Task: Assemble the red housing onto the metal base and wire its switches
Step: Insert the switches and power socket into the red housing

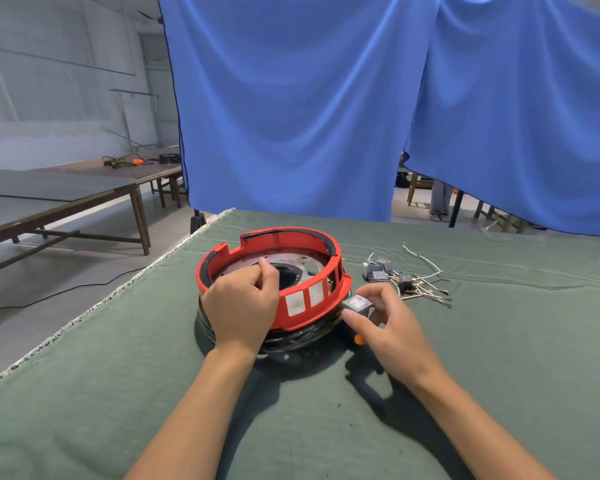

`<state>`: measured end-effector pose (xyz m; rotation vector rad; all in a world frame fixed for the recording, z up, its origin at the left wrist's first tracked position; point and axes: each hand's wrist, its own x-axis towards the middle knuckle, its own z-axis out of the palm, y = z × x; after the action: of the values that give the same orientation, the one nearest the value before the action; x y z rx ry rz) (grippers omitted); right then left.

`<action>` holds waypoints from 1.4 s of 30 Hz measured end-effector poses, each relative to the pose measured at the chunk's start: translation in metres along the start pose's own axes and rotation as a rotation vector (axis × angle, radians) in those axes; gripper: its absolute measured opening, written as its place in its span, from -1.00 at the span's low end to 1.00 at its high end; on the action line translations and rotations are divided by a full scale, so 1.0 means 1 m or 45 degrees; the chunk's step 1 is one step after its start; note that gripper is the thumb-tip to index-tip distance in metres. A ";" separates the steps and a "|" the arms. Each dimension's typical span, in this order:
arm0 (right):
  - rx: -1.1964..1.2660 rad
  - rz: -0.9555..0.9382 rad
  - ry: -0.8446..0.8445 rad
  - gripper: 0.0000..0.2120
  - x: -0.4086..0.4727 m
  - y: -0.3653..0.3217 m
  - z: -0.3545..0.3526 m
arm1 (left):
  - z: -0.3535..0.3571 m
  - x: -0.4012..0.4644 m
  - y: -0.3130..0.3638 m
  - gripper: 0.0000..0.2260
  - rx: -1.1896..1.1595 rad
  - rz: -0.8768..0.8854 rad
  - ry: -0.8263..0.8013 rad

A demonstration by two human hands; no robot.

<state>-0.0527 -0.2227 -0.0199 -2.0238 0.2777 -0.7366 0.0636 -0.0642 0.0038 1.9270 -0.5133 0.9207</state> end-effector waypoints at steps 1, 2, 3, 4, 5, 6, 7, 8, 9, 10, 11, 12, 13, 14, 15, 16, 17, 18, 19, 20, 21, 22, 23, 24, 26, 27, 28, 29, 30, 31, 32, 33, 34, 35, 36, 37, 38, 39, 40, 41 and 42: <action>-0.108 -0.002 -0.037 -0.78 0.001 0.001 -0.001 | -0.001 0.000 -0.001 -0.57 0.003 -0.002 -0.004; -0.244 0.002 -0.066 -0.78 0.002 0.003 -0.002 | -0.001 0.000 -0.003 -0.57 0.004 -0.008 -0.004; -0.377 0.005 -0.080 -0.77 0.003 0.003 -0.004 | -0.003 0.001 -0.004 -0.57 0.005 -0.014 -0.001; -0.492 0.003 -0.074 -0.75 0.004 0.003 -0.005 | -0.004 0.002 -0.004 -0.57 0.006 -0.017 0.003; -0.591 -0.004 -0.054 -0.74 0.004 0.002 -0.007 | -0.005 0.002 -0.005 -0.58 0.004 -0.016 0.004; -0.671 -0.005 -0.024 -0.74 0.005 0.002 -0.008 | -0.006 0.002 -0.005 -0.58 0.001 -0.011 0.004; -0.731 0.011 0.009 -0.73 0.006 0.003 -0.011 | -0.006 0.002 -0.005 -0.58 -0.002 -0.007 -0.001; -0.772 0.052 0.046 -0.74 0.008 0.006 -0.014 | -0.007 0.001 -0.005 -0.58 -0.002 -0.003 -0.019; -0.790 0.114 0.080 -0.73 0.010 0.009 -0.019 | -0.007 0.001 -0.005 -0.57 0.001 0.003 -0.046; -0.786 0.182 0.102 -0.72 0.012 0.012 -0.026 | -0.006 0.001 -0.004 -0.57 0.004 0.009 -0.082; -0.765 0.235 0.119 -0.71 0.013 0.016 -0.031 | -0.004 0.000 -0.004 -0.57 0.010 0.019 -0.132; -0.737 0.259 0.137 -0.70 0.014 0.018 -0.035 | -0.003 0.000 -0.003 -0.56 0.020 0.038 -0.191; -0.711 0.256 0.161 -0.70 0.013 0.019 -0.037 | -0.001 0.000 -0.003 -0.56 0.017 0.065 -0.251; -0.693 0.233 0.190 -0.71 0.013 0.019 -0.036 | 0.000 0.001 -0.002 -0.56 -0.023 0.084 -0.307; -0.683 0.203 0.221 -0.71 0.012 0.018 -0.033 | 0.000 0.002 -0.002 -0.57 -0.111 0.073 -0.359; -0.678 0.174 0.252 -0.71 0.011 0.016 -0.029 | -0.001 0.004 -0.002 -0.59 -0.242 0.030 -0.408; -0.672 0.149 0.280 -0.71 0.011 0.014 -0.026 | -0.003 0.005 -0.001 -0.64 -0.392 -0.029 -0.445; -0.665 0.126 0.303 -0.70 0.010 0.012 -0.023 | -0.007 0.008 -0.002 -0.72 -0.494 -0.078 -0.466; -0.660 0.101 0.320 -0.70 0.009 0.010 -0.020 | -0.010 0.011 -0.005 -0.77 -0.515 -0.097 -0.486; -0.658 0.072 0.331 -0.71 0.008 0.009 -0.018 | -0.015 0.014 -0.009 -0.78 -0.457 -0.092 -0.528; -0.658 0.040 0.336 -0.72 0.007 0.007 -0.016 | -0.018 0.017 -0.014 -0.75 -0.350 -0.074 -0.596; -0.657 0.009 0.334 -0.74 0.006 0.006 -0.014 | -0.020 0.018 -0.020 -0.71 -0.217 -0.042 -0.681; -0.655 -0.016 0.328 -0.74 0.004 0.004 -0.012 | -0.023 0.019 -0.023 -0.68 -0.092 -0.011 -0.771; -0.652 -0.033 0.321 -0.74 0.003 0.003 -0.010 | -0.025 0.019 -0.024 -0.66 -0.008 0.007 -0.846; -0.647 -0.053 0.313 -0.73 0.002 0.000 -0.006 | -0.028 0.019 -0.022 -0.70 0.005 0.005 -0.922; -0.647 -0.060 0.311 -0.73 0.001 -0.001 -0.005 | -0.029 0.019 -0.020 -0.73 -0.027 -0.007 -0.939; -0.646 -0.065 0.309 -0.73 0.001 -0.002 -0.004 | -0.030 0.020 -0.019 -0.76 -0.069 -0.020 -0.954; -0.643 -0.069 0.302 -0.74 0.001 -0.002 -0.004 | -0.031 0.020 -0.018 -0.81 -0.117 -0.041 -0.970; -0.641 -0.076 0.290 -0.74 0.001 -0.002 -0.003 | -0.032 0.020 -0.018 -0.87 -0.180 -0.072 -0.988; -0.641 -0.086 0.274 -0.74 0.001 -0.001 -0.002 | -0.032 0.020 -0.017 -0.88 -0.236 -0.116 -1.000; -0.643 -0.098 0.255 -0.74 0.000 -0.002 -0.001 | -0.031 0.019 -0.015 -0.85 -0.285 -0.166 -1.008; -0.646 -0.109 0.237 -0.74 0.000 -0.002 0.001 | -0.029 0.017 -0.012 -0.85 -0.324 -0.202 -1.014; -0.645 -0.119 0.226 -0.73 -0.001 -0.003 0.002 | -0.027 0.015 -0.008 -0.86 -0.358 -0.216 -1.012; -0.633 -0.130 0.229 -0.73 0.000 -0.003 0.003 | -0.025 0.013 -0.004 -0.85 -0.384 -0.210 -1.001; -0.605 -0.144 0.247 -0.74 0.000 -0.004 0.003 | -0.024 0.012 0.000 -0.84 -0.416 -0.197 -0.984; -0.559 -0.160 0.271 -0.75 0.000 -0.004 0.002 | -0.024 0.012 0.003 -0.84 -0.458 -0.184 -0.965; -0.502 -0.181 0.295 -0.75 0.001 -0.005 0.001 | -0.025 0.012 0.005 -0.85 -0.506 -0.176 -0.943; -0.446 -0.209 0.315 -0.76 0.001 -0.007 0.000 | -0.026 0.013 0.006 -0.85 -0.551 -0.178 -0.920; -0.401 -0.238 0.335 -0.77 0.001 -0.008 -0.001 | -0.028 0.014 0.008 -0.85 -0.588 -0.189 -0.901; -0.369 -0.260 0.352 -0.77 0.000 -0.010 -0.001 | -0.029 0.015 0.010 -0.85 -0.618 -0.198 -0.888; -0.347 -0.272 0.365 -0.77 -0.001 -0.011 -0.001 | -0.030 0.015 0.012 -0.86 -0.642 -0.206 -0.881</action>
<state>-0.0548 -0.2167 -0.0104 -2.2247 0.3456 -1.1809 0.0537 -0.0434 0.0314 1.7383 -0.8736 -0.0230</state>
